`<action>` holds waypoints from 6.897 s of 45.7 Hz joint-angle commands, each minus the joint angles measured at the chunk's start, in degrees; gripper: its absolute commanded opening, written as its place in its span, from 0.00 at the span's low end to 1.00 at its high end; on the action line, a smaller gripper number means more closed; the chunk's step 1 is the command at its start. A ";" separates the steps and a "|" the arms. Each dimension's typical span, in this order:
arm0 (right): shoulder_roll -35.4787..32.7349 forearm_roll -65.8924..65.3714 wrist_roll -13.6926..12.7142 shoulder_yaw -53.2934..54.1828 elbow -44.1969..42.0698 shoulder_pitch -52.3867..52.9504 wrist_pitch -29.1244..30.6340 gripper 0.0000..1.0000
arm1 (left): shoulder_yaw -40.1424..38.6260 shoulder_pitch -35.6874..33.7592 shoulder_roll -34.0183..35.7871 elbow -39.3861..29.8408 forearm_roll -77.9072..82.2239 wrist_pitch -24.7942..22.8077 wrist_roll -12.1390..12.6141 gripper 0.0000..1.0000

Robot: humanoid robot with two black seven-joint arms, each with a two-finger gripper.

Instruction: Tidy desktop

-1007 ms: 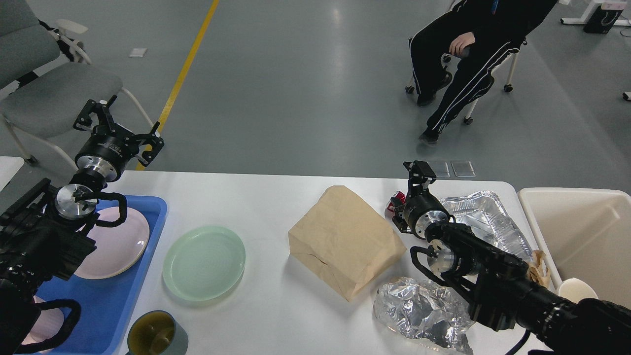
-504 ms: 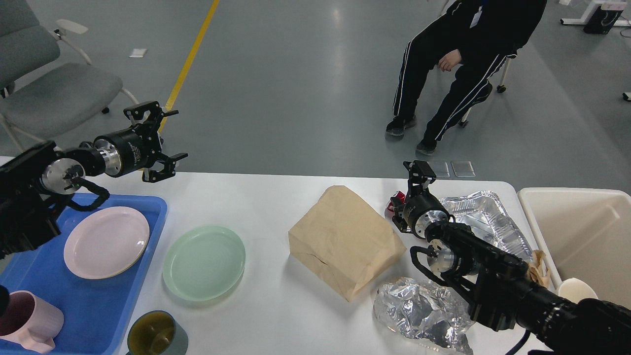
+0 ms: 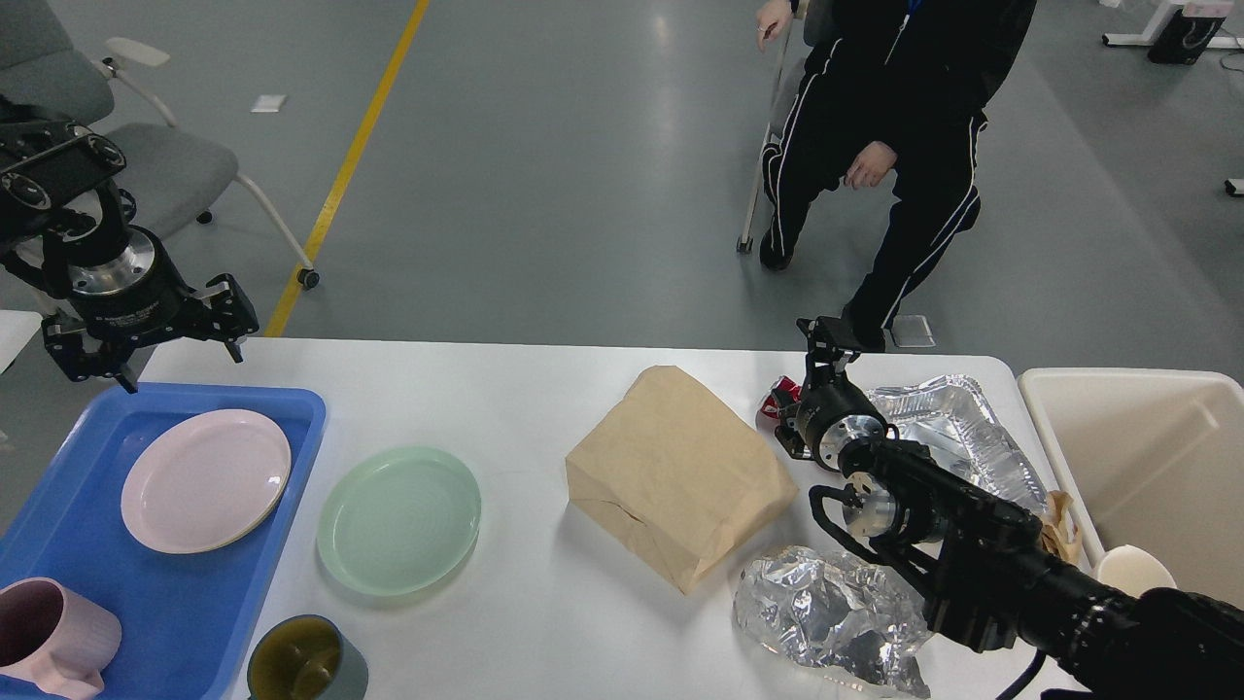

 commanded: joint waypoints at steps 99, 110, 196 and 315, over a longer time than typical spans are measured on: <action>0.00 0.01 0.00 -0.03 0.00 0.00 0.00 1.00 | 15.73 6.61 -22.42 -28.24 5.54 -1.96 -0.63 0.86; 0.00 0.01 0.00 0.05 0.00 0.00 0.00 1.00 | 15.56 7.75 -22.77 -28.15 5.54 -1.96 -0.46 0.68; 0.00 0.01 0.00 -0.03 0.00 0.00 0.00 1.00 | 14.24 -0.95 -9.06 -29.20 -2.10 -1.96 -0.72 0.00; 0.00 0.01 0.00 -0.03 0.00 0.00 0.00 1.00 | 33.22 -7.19 -24.26 -41.25 1.68 9.63 -26.82 0.95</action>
